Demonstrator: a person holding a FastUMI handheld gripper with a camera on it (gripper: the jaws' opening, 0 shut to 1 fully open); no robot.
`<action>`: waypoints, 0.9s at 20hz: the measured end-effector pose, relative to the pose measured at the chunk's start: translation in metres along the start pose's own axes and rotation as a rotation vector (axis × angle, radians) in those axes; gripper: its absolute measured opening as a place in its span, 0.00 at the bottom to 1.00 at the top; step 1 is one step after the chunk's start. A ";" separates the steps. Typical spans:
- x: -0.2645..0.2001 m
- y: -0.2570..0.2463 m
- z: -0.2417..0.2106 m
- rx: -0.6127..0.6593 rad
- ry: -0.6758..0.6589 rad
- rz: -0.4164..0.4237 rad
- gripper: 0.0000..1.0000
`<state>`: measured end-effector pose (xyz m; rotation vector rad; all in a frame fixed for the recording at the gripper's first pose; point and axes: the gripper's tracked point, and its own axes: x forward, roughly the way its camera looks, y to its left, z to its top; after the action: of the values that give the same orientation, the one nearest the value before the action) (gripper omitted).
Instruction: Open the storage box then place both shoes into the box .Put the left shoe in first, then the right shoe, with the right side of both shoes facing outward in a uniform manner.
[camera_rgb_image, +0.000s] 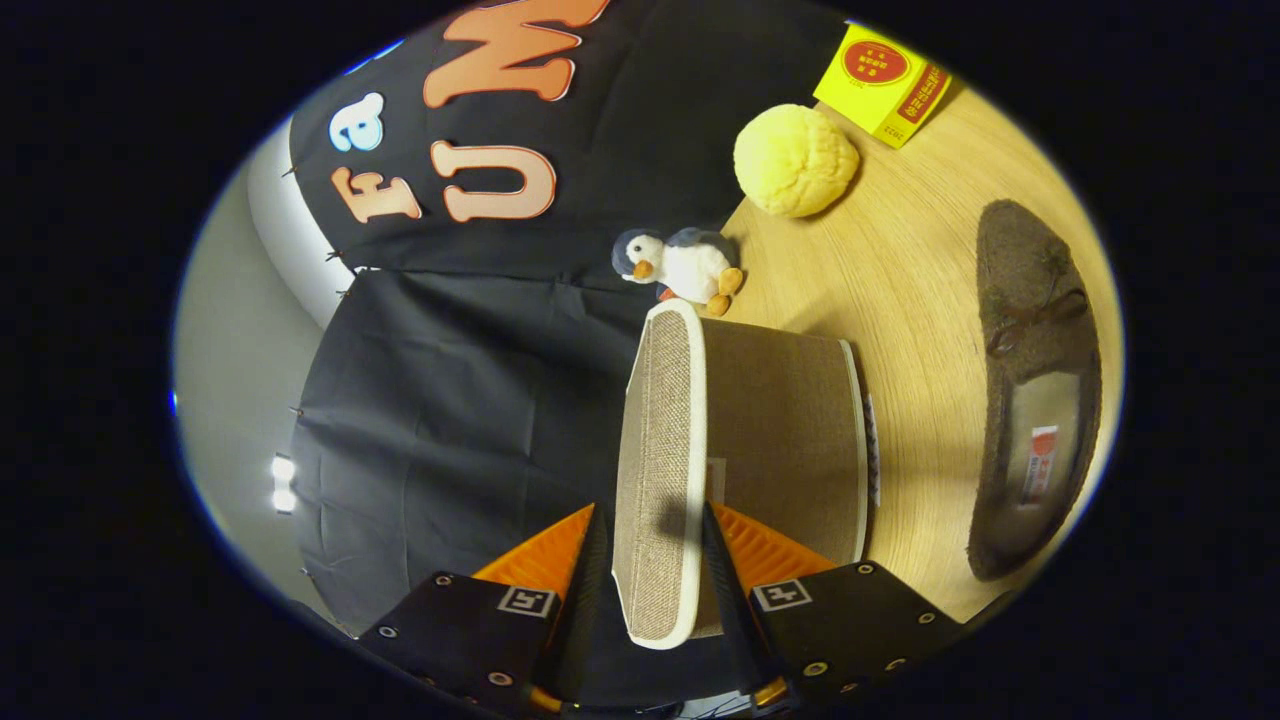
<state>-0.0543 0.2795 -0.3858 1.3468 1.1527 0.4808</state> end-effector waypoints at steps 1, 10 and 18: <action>0.001 -0.007 0.001 0.004 -0.022 -0.027 0.53; -0.011 0.021 0.010 0.036 -0.076 0.024 0.08; 0.013 0.006 -0.019 0.030 0.002 -0.094 0.12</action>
<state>-0.0637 0.3011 -0.3816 1.3120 1.2236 0.3984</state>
